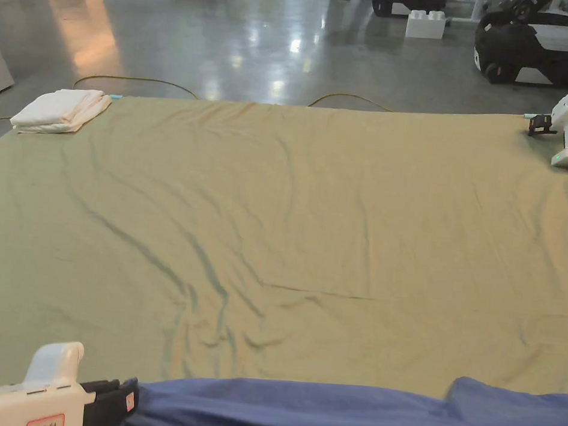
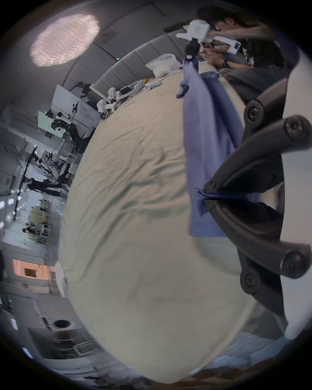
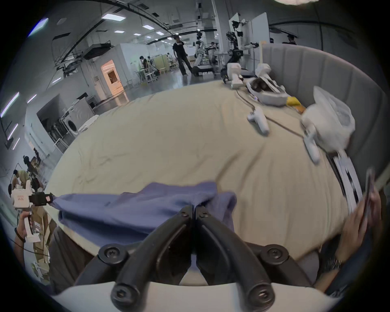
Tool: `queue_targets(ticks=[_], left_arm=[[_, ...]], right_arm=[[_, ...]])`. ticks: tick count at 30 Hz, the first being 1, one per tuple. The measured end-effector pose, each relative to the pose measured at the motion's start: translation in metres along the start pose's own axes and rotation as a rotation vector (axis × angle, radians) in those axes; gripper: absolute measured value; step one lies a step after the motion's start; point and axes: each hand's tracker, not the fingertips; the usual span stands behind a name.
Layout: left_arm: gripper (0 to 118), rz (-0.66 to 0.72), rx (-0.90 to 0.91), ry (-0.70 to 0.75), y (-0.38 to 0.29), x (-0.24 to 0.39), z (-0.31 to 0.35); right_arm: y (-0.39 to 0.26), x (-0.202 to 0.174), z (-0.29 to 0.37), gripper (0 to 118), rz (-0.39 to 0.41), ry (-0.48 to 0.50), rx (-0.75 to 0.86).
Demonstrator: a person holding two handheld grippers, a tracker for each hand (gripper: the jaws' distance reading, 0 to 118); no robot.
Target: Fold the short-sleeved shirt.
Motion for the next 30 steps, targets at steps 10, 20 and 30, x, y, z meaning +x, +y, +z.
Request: queue_targets(ticks=[10,20,30], left_arm=[[98,-0.050,0.033,0.164,-0.028,-0.009,-0.022],[100,-0.314,0.752,0.144,0.020,0.093,0.147],[97,-0.404,1.052,0.189,0.004,0.199,0.214]], right_arm=[[-0.067,-0.004,-0.020,48,-0.002,-0.065,-0.096],[0.006,-0.046,0.064,69,-0.011,0.096,0.379],[0.040,-0.127,0.158,56,0.206,0.163,0.758]])
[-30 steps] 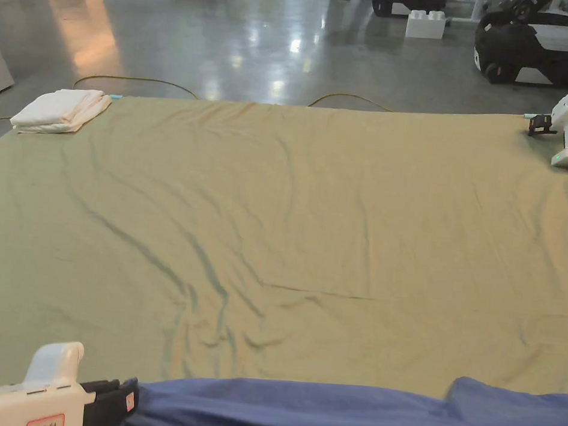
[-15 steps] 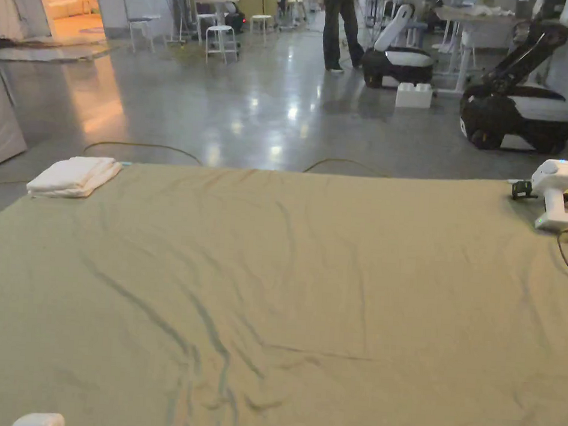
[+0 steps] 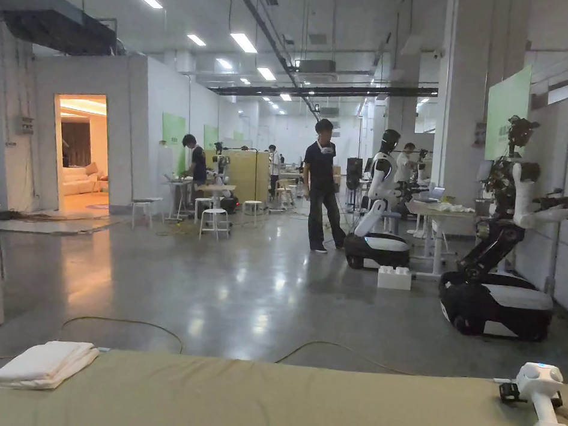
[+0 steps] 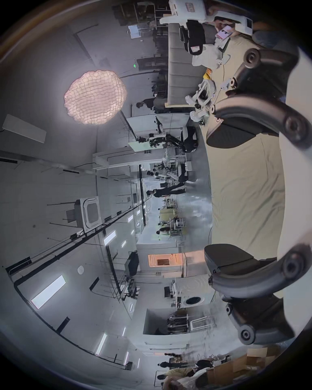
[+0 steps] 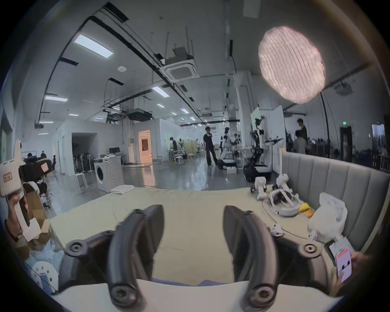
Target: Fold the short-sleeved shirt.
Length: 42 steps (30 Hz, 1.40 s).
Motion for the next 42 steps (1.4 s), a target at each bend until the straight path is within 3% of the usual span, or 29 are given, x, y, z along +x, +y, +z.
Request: queue_targets(ticks=[2,3,5,8,22,24,26,27,30,31,33,36,42], left_arm=[[81,0.003,0.000,-0.004,0.000,0.009,0.006],[68,-0.004,-0.013,-0.007,0.000,0.013,0.008],[0,-0.029,-0.027,-0.011,-0.003,0.018,0.011],[0,-0.043,-0.071,-0.055,-0.006,0.018,0.015],[0,0.119,-0.094,-0.101,-0.016,-0.015,0.010],[0,0.224,-0.136,-0.192,-0.025,-0.031,0.005],[0,0.368,-0.179,-0.189,-0.043,-0.056,-0.004],[8,0.456,-0.221,-0.196,-0.057,-0.073,-0.010],[88,0.638,-0.400,-0.229,-0.107,-0.113,-0.029],[105,0.664,-0.446,-0.207,-0.129,-0.121,-0.033],[106,0.700,-0.529,-0.102,-0.172,-0.132,-0.036],[106,0.751,-0.715,-0.112,-0.231,-0.141,-0.042],[106,0.901,-0.874,-0.105,-0.317,-0.139,-0.061]], right_arm=[[0.005,-0.013,0.003,7,0.042,-0.019,0.014],[0.004,-0.018,0.005,3,0.065,-0.033,0.027],[0.005,-0.025,0.008,0,0.091,0.014,0.007],[0.004,-0.031,0.010,0,0.118,-0.006,0.004],[0.008,-0.030,0.014,0,0.063,-0.027,0.000],[0.005,-0.029,0.014,0,0.055,-0.019,-0.012],[0.000,-0.027,0.016,0,0.050,-0.019,-0.031],[-0.003,-0.026,0.017,0,0.044,-0.015,-0.041],[-0.014,-0.024,0.018,0,0.000,0.005,-0.098],[-0.018,-0.022,0.018,0,-0.022,0.021,-0.122],[-0.028,-0.018,0.016,0,-0.045,0.030,-0.160],[-0.040,-0.016,0.014,0,-0.073,0.035,-0.210],[-0.055,-0.014,0.005,0,-0.101,0.041,-0.280]])
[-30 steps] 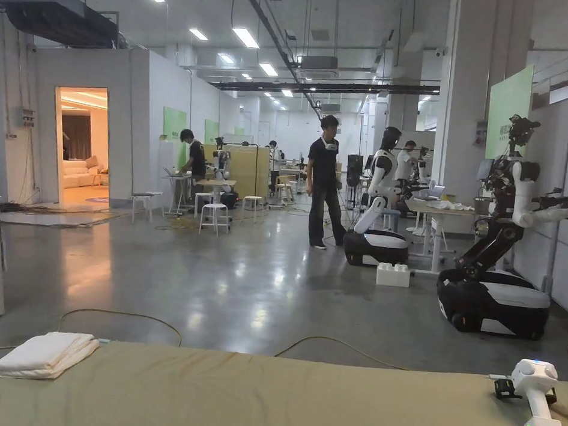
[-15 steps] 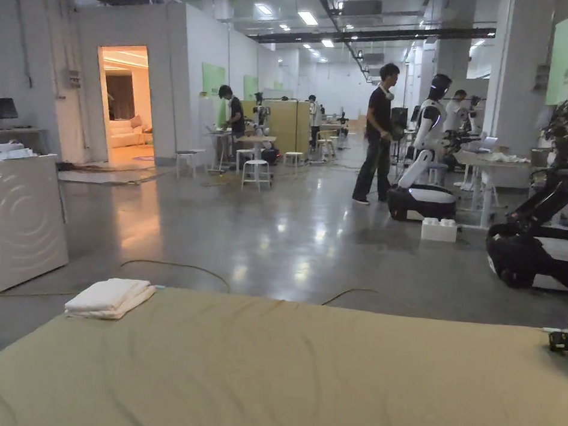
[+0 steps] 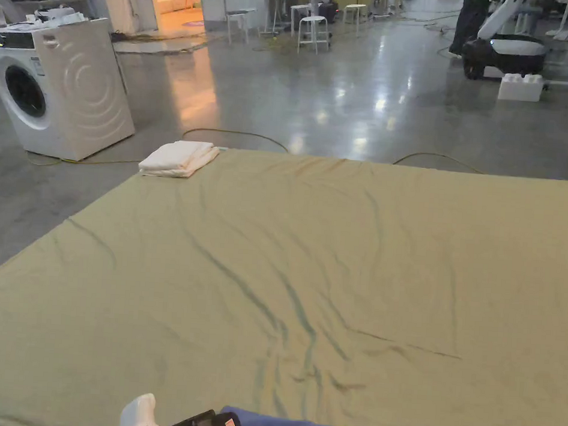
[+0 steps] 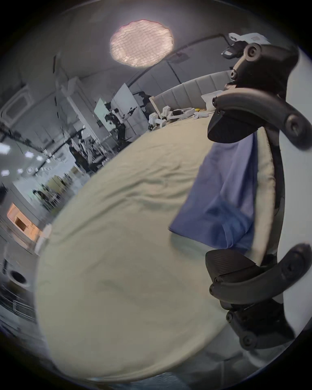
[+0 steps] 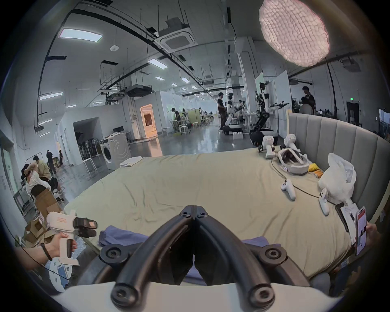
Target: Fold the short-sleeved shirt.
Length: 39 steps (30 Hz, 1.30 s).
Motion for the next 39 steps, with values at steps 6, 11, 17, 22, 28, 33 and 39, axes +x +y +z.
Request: queue_targets(ticks=[6,11,17,22,28,33,39], left_arm=[[99,0.130,-0.036,-0.037,-0.003,-0.013,-0.043],[11,0.166,-0.041,-0.047,-0.002,-0.012,-0.062],[11,0.221,0.076,-0.066,-0.004,-0.016,-0.042],[11,0.152,0.161,0.005,0.030,-0.020,0.018],[11,-0.230,0.229,0.260,0.064,0.032,0.072],[11,-0.452,0.142,0.153,0.002,0.128,0.032],[11,-0.516,-0.092,0.044,-0.082,0.177,-0.071]], right_arm=[[-0.004,0.005,0.001,0,-0.015,-0.023,-0.014],[-0.008,0.012,-0.001,0,-0.090,-0.032,-0.035],[-0.010,0.013,0.000,0,-0.103,-0.067,-0.046],[-0.010,0.011,-0.003,0,-0.126,-0.060,-0.045],[-0.004,0.002,-0.005,0,-0.131,-0.048,-0.051],[-0.006,-0.002,-0.003,0,-0.159,-0.020,-0.059],[-0.005,-0.014,0.026,0,-0.065,-0.033,-0.055]])
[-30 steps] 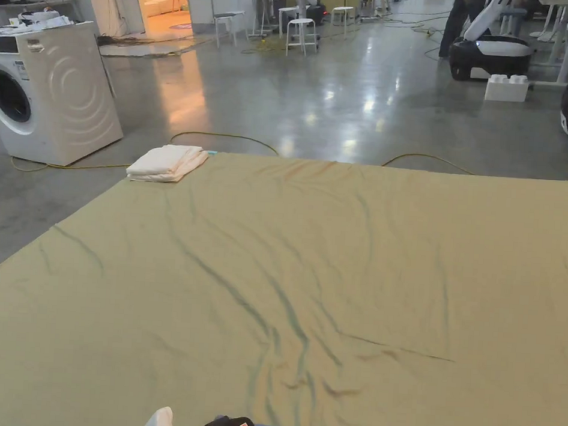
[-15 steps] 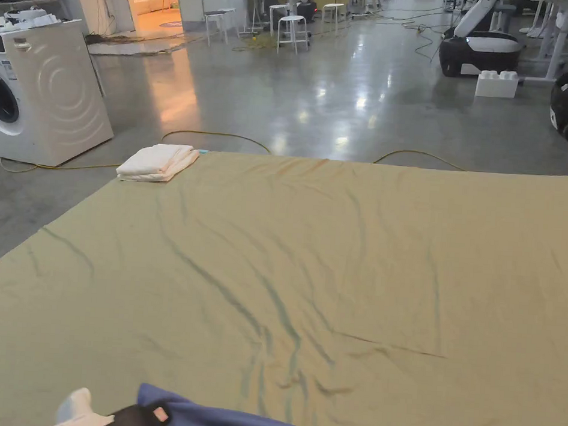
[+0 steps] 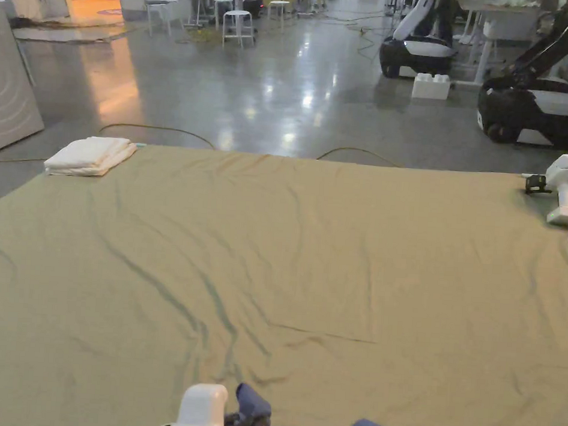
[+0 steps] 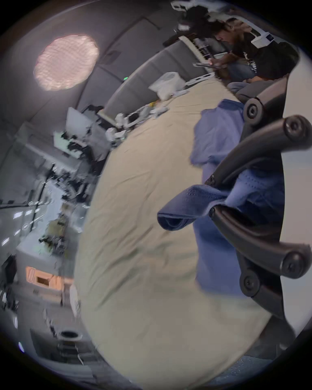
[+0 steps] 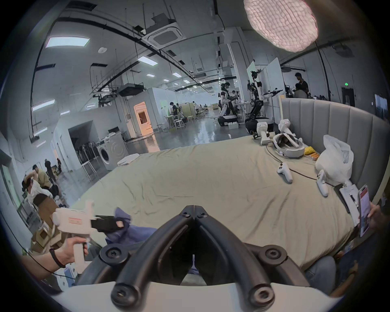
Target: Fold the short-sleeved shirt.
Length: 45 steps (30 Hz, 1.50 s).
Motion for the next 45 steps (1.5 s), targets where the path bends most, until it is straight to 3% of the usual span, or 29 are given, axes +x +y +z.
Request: queue_targets(ticks=[4,5,6,7,8,9,11,14,15,17,18,21,23,26,27,29,30,31,32,33,38,41,42,43,44,45], left_arm=[[14,-0.030,-0.086,0.027,-0.014,0.018,-0.040],[22,-0.033,-0.091,0.028,-0.015,0.018,-0.041],[39,-0.037,-0.092,-0.034,-0.015,0.016,-0.038],[69,-0.043,-0.083,-0.091,-0.013,0.014,-0.032],[85,-0.041,-0.045,-0.114,-0.013,0.012,-0.023],[94,-0.042,-0.016,-0.124,-0.011,0.009,-0.013],[94,0.000,0.043,-0.107,-0.004,-0.003,0.006],[90,0.182,0.086,-0.085,-0.005,-0.029,0.017],[80,0.222,0.056,-0.117,-0.005,-0.033,0.011],[13,0.254,0.009,-0.162,-0.015,-0.030,-0.006],[2,0.237,0.003,-0.156,-0.020,-0.022,-0.015],[2,0.228,-0.130,-0.243,-0.031,-0.002,-0.056],[1,0.179,-0.250,-0.120,-0.039,0.013,-0.087],[3,0.150,-0.194,-0.147,-0.032,0.014,-0.079],[17,0.154,-0.191,-0.165,-0.029,0.009,-0.070],[23,0.165,-0.100,-0.188,-0.019,-0.006,-0.040],[42,0.165,-0.069,-0.187,-0.013,-0.015,-0.025],[81,0.172,-0.044,-0.171,-0.008,-0.029,-0.006],[100,0.189,-0.015,-0.156,-0.003,-0.042,0.009],[105,0.212,0.027,-0.152,-0.001,-0.057,0.024],[104,0.517,0.071,-0.106,-0.012,-0.144,0.042],[94,0.551,-0.014,-0.166,-0.028,-0.153,0.013],[78,0.569,-0.024,-0.223,-0.033,-0.152,0.003],[46,0.593,-0.015,-0.241,-0.037,-0.146,-0.008],[22,0.595,-0.029,-0.207,-0.038,-0.141,-0.018],[17,0.602,-0.049,-0.167,-0.038,-0.139,-0.025]], right_arm=[[-0.008,0.004,0.013,0,0.006,-0.044,-0.020],[-0.010,0.007,0.015,0,0.000,-0.052,-0.025],[-0.013,0.010,0.016,0,-0.010,-0.058,-0.029],[-0.014,0.012,0.017,0,-0.022,-0.061,-0.033],[-0.016,0.015,0.017,0,-0.041,-0.059,-0.039],[-0.017,0.017,0.016,0,-0.055,-0.056,-0.041],[-0.019,0.020,0.015,0,-0.079,-0.048,-0.043],[-0.020,0.021,0.013,0,-0.107,-0.037,-0.039],[-0.021,0.021,0.012,0,-0.118,-0.030,-0.037],[-0.013,0.030,-0.002,0,-0.138,-0.023,-0.040],[-0.013,0.030,-0.002,0,-0.142,-0.023,-0.042],[-0.013,0.028,0.000,0,-0.133,-0.020,-0.043],[-0.013,0.028,0.001,0,-0.127,-0.024,-0.053],[-0.014,0.029,0.001,0,-0.126,-0.040,-0.059],[-0.015,0.030,0.001,0,-0.129,-0.040,-0.060],[-0.039,0.059,-0.003,0,-0.141,-0.035,-0.066],[-0.041,0.062,-0.005,0,-0.145,-0.032,-0.074],[-0.042,0.064,-0.007,0,-0.147,-0.030,-0.079],[-0.045,0.063,-0.009,0,-0.148,-0.027,-0.083],[-0.047,0.064,-0.012,0,-0.149,-0.022,-0.088],[-0.056,0.069,-0.021,0,-0.142,0.003,-0.112],[-0.057,0.065,-0.022,0,-0.146,0.016,-0.106],[-0.057,0.065,-0.021,0,-0.143,0.019,-0.105],[-0.057,0.065,-0.021,0,-0.135,0.017,-0.103],[-0.057,0.063,-0.020,0,-0.122,0.011,-0.103],[-0.056,0.062,-0.019,0,-0.110,0.008,-0.105]])
